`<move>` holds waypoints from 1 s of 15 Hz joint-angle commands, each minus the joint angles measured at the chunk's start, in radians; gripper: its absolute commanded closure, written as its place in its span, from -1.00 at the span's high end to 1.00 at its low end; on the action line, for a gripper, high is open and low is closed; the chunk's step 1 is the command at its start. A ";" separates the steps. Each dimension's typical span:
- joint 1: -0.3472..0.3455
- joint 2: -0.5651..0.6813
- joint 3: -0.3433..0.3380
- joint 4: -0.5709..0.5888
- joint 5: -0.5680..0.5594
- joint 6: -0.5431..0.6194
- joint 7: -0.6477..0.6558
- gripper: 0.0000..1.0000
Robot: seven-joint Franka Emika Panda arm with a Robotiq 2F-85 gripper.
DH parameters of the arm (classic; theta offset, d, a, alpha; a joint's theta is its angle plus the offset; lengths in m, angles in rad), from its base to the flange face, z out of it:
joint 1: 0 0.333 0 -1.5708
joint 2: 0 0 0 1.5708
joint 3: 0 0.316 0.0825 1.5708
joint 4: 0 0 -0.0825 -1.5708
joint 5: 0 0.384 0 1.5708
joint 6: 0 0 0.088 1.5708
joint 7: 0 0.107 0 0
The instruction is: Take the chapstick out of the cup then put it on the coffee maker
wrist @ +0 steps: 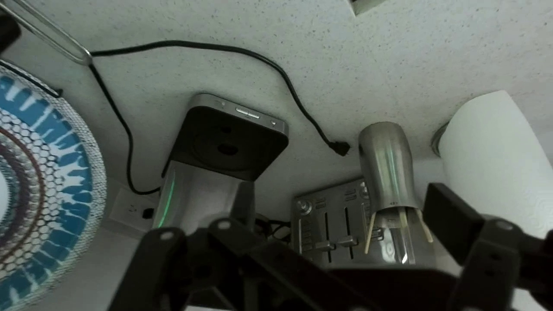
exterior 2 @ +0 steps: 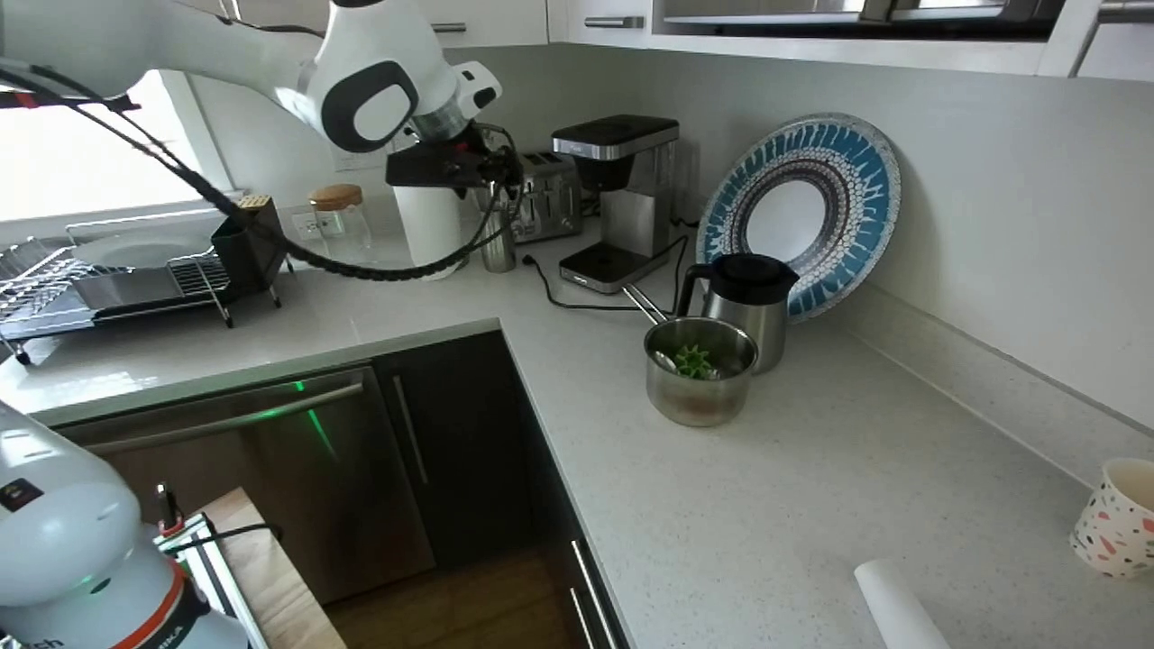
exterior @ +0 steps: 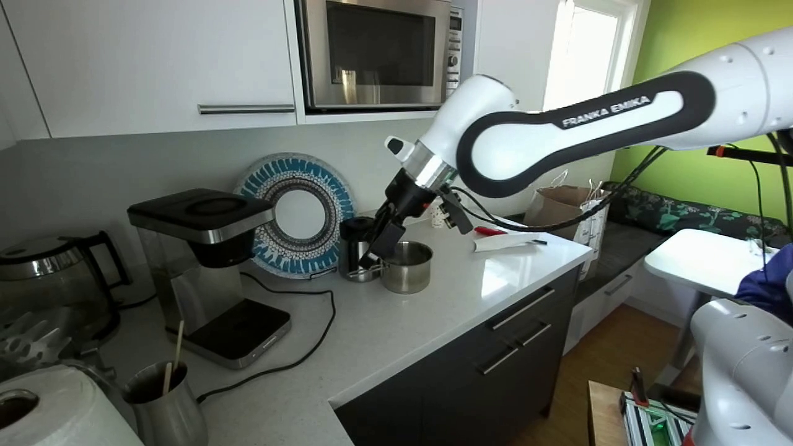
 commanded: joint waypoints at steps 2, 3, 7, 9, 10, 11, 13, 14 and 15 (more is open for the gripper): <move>0.096 0.291 -0.122 0.299 0.187 -0.157 -0.348 1.00; -0.026 0.352 -0.013 0.361 0.226 -0.211 -0.411 1.00; -0.133 0.560 0.149 0.597 0.133 -0.346 -0.436 1.00; -0.172 0.498 0.197 0.514 0.123 -0.301 -0.411 1.00; -0.179 0.541 0.222 0.564 0.105 -0.321 -0.410 1.00; -0.181 0.572 0.235 0.599 0.096 -0.329 -0.409 1.00; -0.184 0.598 0.241 0.631 0.088 -0.334 -0.408 1.00; -0.186 0.599 0.241 0.636 0.086 -0.337 -0.408 1.00; -0.195 0.616 0.249 0.654 0.110 -0.316 -0.433 1.00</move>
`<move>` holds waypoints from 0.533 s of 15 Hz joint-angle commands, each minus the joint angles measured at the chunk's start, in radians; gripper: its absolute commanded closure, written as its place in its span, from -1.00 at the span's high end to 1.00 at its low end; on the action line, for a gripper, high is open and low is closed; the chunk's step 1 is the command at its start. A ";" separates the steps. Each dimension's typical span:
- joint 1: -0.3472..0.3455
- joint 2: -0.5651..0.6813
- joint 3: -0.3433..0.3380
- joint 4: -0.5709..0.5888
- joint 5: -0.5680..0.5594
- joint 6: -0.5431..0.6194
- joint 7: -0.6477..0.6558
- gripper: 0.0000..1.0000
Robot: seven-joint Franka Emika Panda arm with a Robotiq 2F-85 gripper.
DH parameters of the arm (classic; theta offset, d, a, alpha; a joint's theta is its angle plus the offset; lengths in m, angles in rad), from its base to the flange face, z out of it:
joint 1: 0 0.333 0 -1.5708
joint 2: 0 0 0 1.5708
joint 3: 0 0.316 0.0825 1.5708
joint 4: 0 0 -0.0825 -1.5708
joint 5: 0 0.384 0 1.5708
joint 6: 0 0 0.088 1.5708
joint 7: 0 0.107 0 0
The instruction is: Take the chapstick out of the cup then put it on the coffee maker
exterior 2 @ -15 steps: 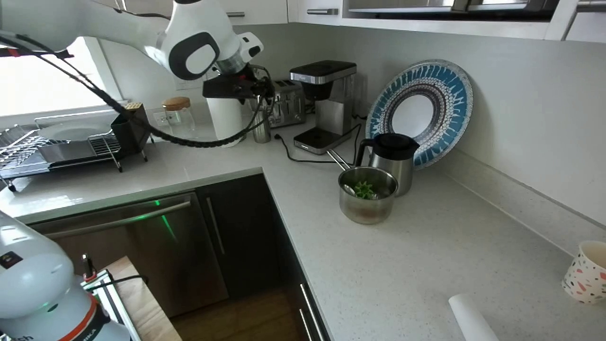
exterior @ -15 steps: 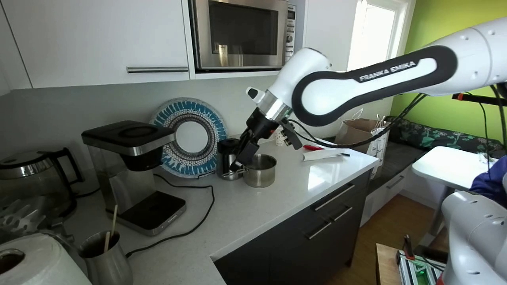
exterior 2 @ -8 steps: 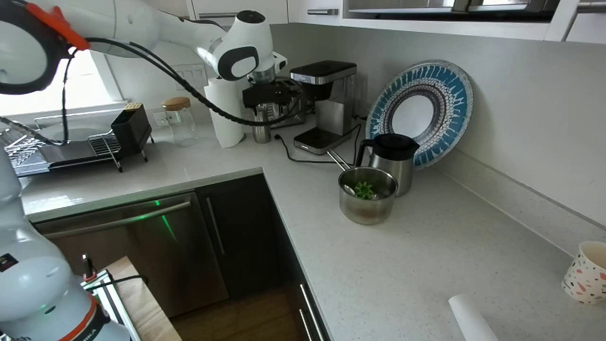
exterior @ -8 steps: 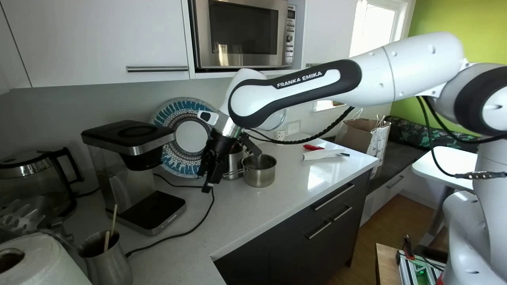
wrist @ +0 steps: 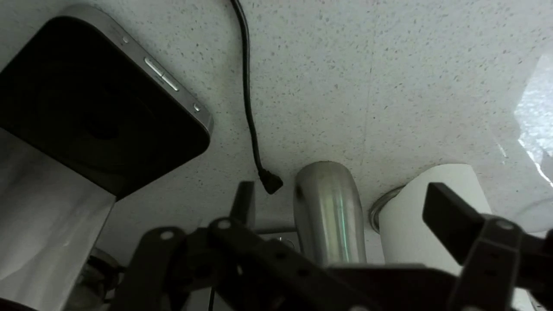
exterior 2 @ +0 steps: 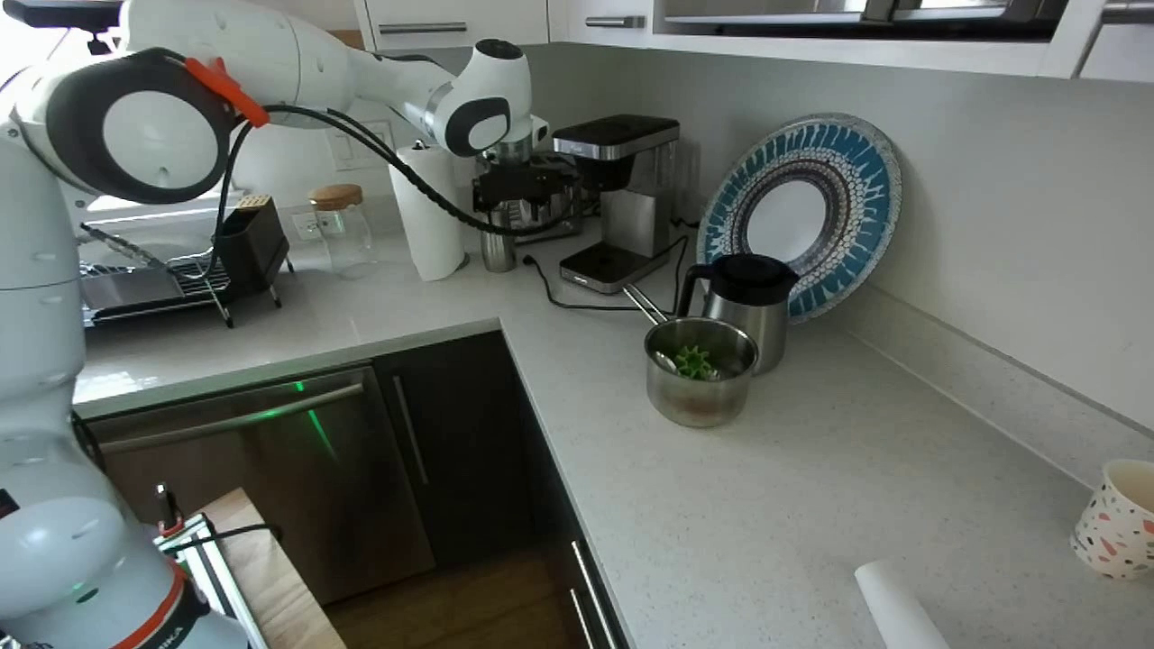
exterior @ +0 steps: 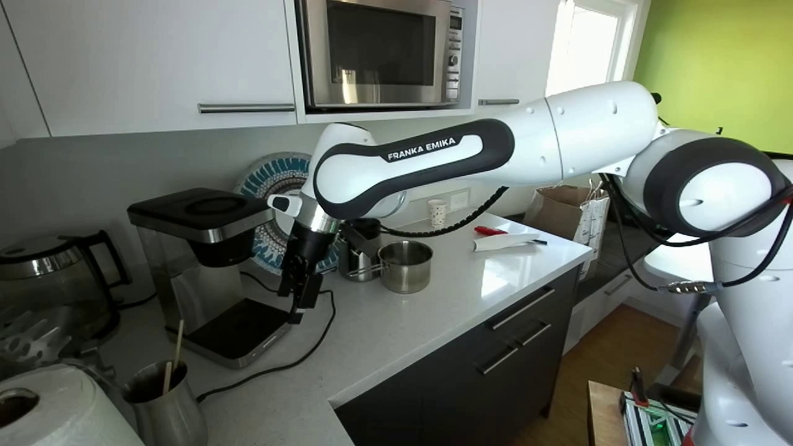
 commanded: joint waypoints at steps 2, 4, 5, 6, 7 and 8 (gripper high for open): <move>-0.102 0.088 0.137 0.113 0.019 -0.014 -0.148 1.00; -0.116 0.147 0.176 0.192 0.012 -0.021 -0.204 1.00; -0.121 0.167 0.192 0.222 0.007 -0.020 -0.229 1.00; -0.120 0.187 0.200 0.250 -0.006 -0.009 -0.238 1.00; -0.122 0.212 0.210 0.288 -0.008 0.000 -0.253 1.00; -0.123 0.236 0.223 0.329 0.000 0.006 -0.266 1.00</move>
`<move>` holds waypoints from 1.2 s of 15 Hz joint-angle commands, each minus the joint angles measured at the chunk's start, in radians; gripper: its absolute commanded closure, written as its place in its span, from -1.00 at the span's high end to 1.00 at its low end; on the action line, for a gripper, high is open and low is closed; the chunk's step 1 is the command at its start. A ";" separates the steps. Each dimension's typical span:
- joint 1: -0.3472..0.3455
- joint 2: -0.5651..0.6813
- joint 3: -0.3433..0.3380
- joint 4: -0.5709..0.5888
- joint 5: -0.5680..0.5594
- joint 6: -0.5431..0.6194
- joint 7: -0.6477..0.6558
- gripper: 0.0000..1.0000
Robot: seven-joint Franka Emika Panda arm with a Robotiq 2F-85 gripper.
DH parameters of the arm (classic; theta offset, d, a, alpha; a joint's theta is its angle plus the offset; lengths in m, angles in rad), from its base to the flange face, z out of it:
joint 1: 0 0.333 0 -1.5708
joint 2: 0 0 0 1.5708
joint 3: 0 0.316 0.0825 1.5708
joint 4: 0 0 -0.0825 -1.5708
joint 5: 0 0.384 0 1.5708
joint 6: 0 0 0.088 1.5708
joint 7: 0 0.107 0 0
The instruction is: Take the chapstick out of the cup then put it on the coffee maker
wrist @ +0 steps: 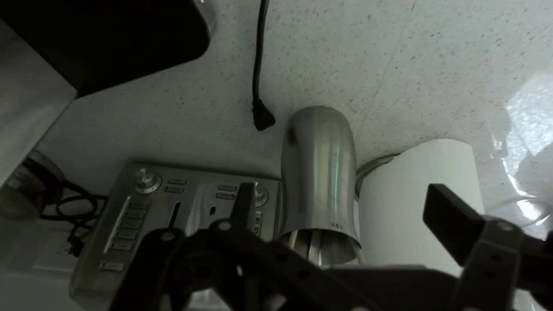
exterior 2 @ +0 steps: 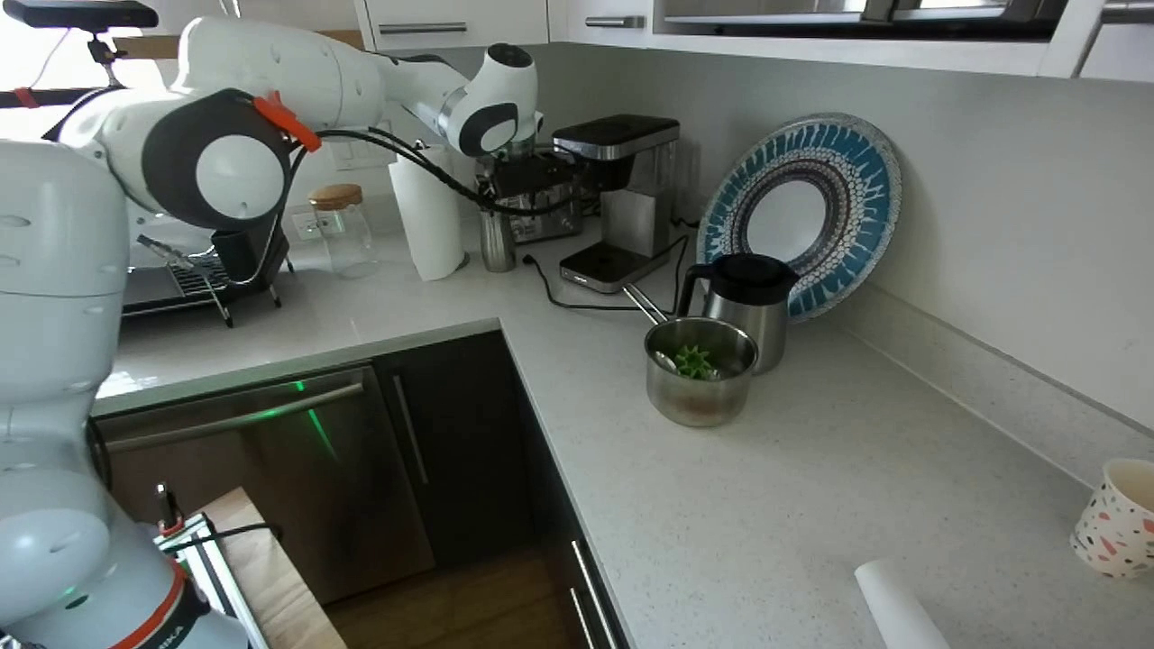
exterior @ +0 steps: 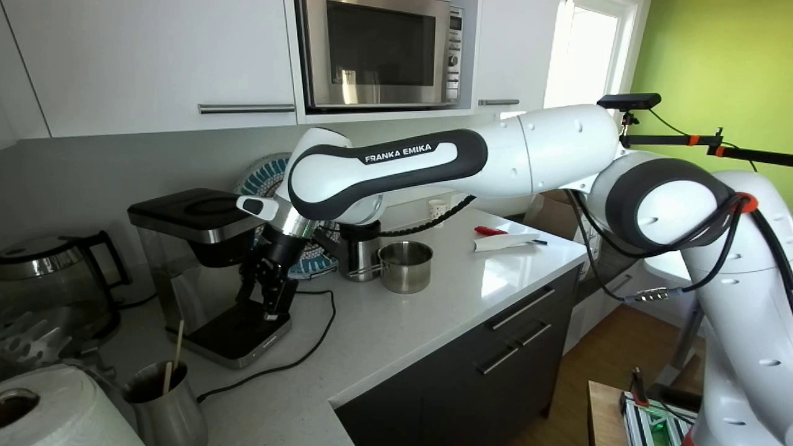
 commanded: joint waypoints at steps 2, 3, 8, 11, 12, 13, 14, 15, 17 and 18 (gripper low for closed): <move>-0.016 0.138 0.067 0.214 -0.003 0.008 -0.057 1.00; -0.008 0.167 0.078 0.261 -0.002 -0.001 -0.044 1.00; 0.027 0.277 0.088 0.407 0.025 -0.004 -0.009 1.00; 0.030 0.335 0.093 0.484 0.023 -0.025 -0.003 0.87; 0.033 0.351 0.095 0.507 0.021 -0.032 0.003 0.63; 0.036 0.362 0.097 0.528 0.018 -0.044 0.015 0.40; 0.039 0.370 0.097 0.544 0.016 -0.056 0.028 0.26; 0.041 0.378 0.099 0.562 0.016 -0.080 0.040 0.10; 0.044 0.390 0.099 0.590 0.015 -0.126 0.065 -0.21; 0.046 0.394 0.097 0.603 0.013 -0.149 0.079 -0.40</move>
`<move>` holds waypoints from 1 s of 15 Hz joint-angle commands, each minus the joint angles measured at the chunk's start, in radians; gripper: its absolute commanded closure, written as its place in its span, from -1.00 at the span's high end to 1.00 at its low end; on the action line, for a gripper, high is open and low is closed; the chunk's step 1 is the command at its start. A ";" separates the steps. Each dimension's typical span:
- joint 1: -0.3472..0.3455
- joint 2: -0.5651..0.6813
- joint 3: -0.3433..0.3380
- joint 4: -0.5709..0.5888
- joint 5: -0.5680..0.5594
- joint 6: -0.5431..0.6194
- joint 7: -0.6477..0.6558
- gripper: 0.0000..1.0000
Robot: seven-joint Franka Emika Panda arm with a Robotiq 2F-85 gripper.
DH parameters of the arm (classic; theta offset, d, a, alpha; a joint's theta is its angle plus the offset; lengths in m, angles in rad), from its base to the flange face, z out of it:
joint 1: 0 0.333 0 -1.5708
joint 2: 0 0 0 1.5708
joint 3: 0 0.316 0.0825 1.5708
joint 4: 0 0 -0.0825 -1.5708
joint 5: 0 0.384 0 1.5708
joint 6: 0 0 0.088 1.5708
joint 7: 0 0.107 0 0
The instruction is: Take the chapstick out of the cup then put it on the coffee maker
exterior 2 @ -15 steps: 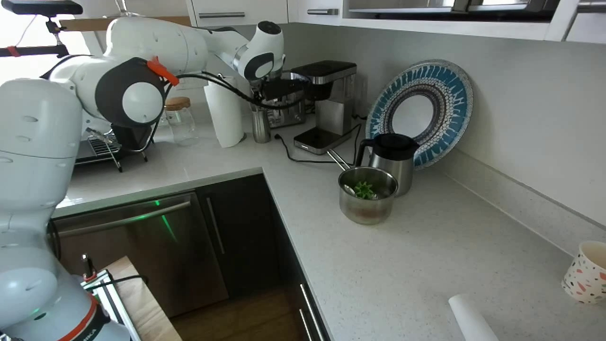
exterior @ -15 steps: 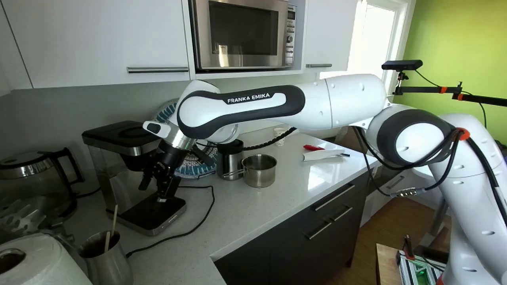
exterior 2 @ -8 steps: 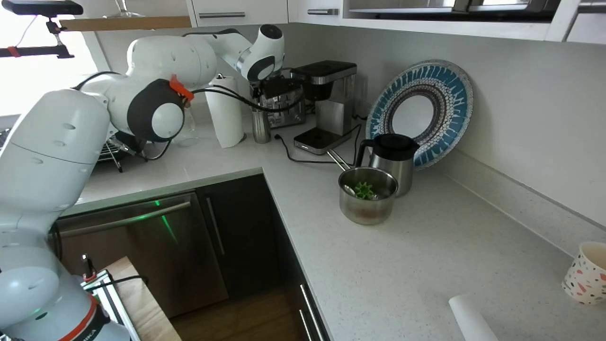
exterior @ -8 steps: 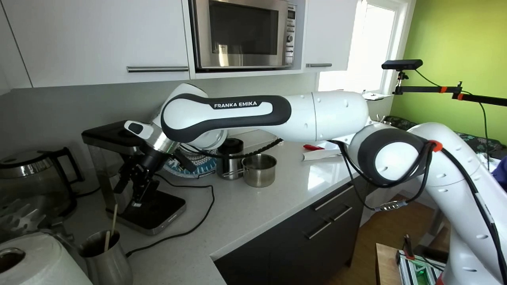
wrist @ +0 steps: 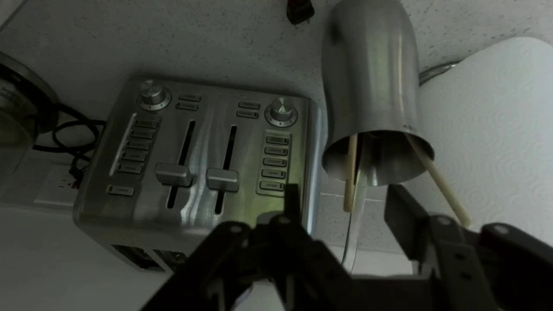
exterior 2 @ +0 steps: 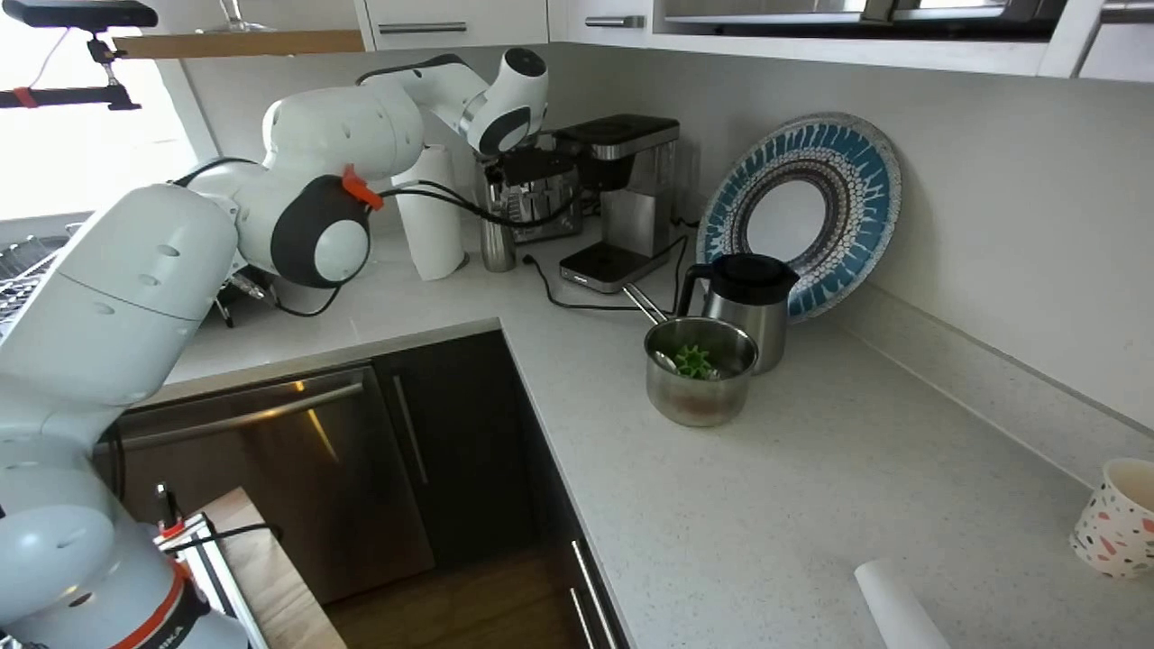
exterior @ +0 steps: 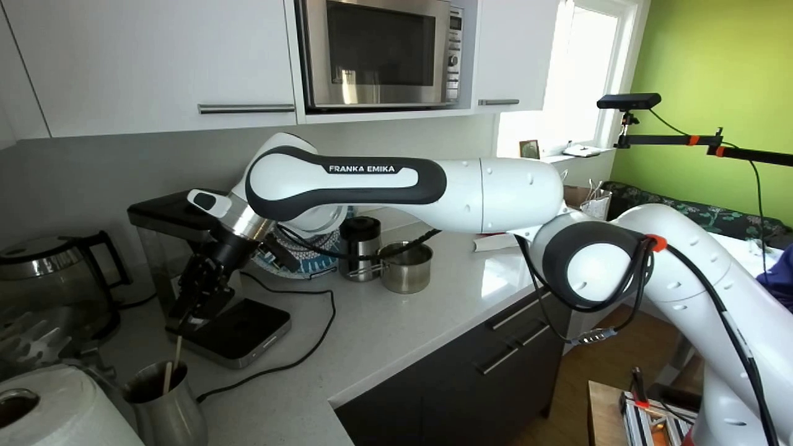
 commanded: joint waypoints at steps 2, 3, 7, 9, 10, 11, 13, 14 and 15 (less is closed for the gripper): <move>0.017 0.081 0.004 0.121 -0.005 -0.106 0.038 -0.71; 0.018 0.091 0.005 0.135 -0.004 -0.122 0.036 -0.84; 0.029 0.117 -0.006 0.174 -0.013 -0.141 0.051 -1.00; 0.036 0.118 -0.012 0.184 -0.022 -0.133 0.059 -0.97; 0.040 0.119 -0.015 0.189 -0.028 -0.132 0.066 -0.97; 0.048 0.114 -0.021 0.189 -0.039 -0.134 0.074 -0.97; 0.062 0.099 -0.030 0.190 -0.061 -0.149 0.095 -0.97; 0.069 0.092 -0.031 0.193 -0.072 -0.162 0.105 -0.97; 0.077 0.084 -0.032 0.197 -0.084 -0.178 0.118 -0.97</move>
